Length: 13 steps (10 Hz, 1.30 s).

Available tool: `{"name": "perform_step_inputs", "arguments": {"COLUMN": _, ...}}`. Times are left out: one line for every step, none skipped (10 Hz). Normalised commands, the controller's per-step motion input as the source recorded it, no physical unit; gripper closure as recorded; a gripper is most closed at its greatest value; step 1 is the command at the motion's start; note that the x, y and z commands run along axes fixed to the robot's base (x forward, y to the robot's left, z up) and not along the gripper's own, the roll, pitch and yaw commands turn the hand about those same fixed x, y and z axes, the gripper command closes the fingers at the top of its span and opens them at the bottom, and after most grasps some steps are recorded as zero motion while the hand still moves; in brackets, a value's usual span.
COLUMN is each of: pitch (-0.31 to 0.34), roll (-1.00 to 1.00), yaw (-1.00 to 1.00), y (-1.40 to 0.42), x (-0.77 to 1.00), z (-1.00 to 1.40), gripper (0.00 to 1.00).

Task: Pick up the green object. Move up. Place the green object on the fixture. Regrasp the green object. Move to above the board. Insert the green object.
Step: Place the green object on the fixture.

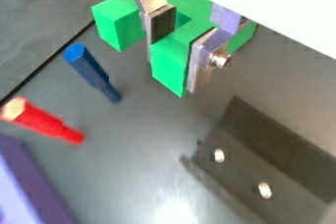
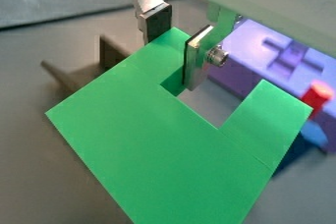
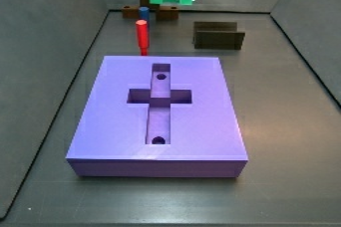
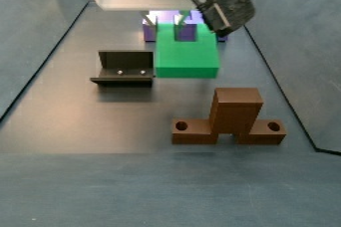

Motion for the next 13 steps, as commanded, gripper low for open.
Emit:
{"name": "perform_step_inputs", "arguments": {"pitch": 0.0, "roll": -0.81, "yaw": -0.02, "y": -0.02, "x": 0.84, "z": 0.14, "gripper": 1.0}}
{"name": "perform_step_inputs", "arguments": {"pitch": 0.0, "roll": -0.95, "yaw": -0.06, "y": 0.0, "x": 0.83, "z": 0.18, "gripper": 1.0}}
{"name": "perform_step_inputs", "arguments": {"pitch": 0.0, "roll": -0.96, "yaw": -0.07, "y": 0.0, "x": 0.83, "z": 0.18, "gripper": 1.0}}
{"name": "perform_step_inputs", "arguments": {"pitch": 0.0, "roll": -0.95, "yaw": -0.06, "y": 0.0, "x": 0.83, "z": 0.18, "gripper": 1.0}}
{"name": "perform_step_inputs", "arguments": {"pitch": 0.0, "roll": -0.95, "yaw": -0.06, "y": 0.0, "x": 0.83, "z": 0.18, "gripper": 1.0}}
{"name": "perform_step_inputs", "arguments": {"pitch": 0.0, "roll": -0.94, "yaw": -0.06, "y": 0.0, "x": 0.83, "z": 0.18, "gripper": 1.0}}
{"name": "perform_step_inputs", "arguments": {"pitch": 0.0, "roll": -0.7, "yaw": 0.0, "y": -0.05, "x": 1.0, "z": -0.2, "gripper": 1.0}}
{"name": "perform_step_inputs", "arguments": {"pitch": 0.0, "roll": -0.46, "yaw": 0.0, "y": -0.12, "x": 1.0, "z": -0.29, "gripper": 1.0}}
{"name": "perform_step_inputs", "arguments": {"pitch": 0.0, "roll": -0.28, "yaw": 0.0, "y": -0.22, "x": 1.0, "z": -0.05, "gripper": 1.0}}
{"name": "perform_step_inputs", "arguments": {"pitch": 0.003, "roll": -0.14, "yaw": 0.0, "y": -0.35, "x": 1.0, "z": 0.05, "gripper": 1.0}}
{"name": "perform_step_inputs", "arguments": {"pitch": 0.069, "roll": -0.18, "yaw": 0.0, "y": -0.44, "x": 1.0, "z": 0.23, "gripper": 1.0}}
{"name": "perform_step_inputs", "arguments": {"pitch": 0.029, "roll": 0.0, "yaw": 0.0, "y": -0.42, "x": 1.0, "z": 0.08, "gripper": 1.0}}
{"name": "perform_step_inputs", "arguments": {"pitch": 0.026, "roll": 0.14, "yaw": 0.0, "y": -0.33, "x": 1.0, "z": 0.02, "gripper": 1.0}}
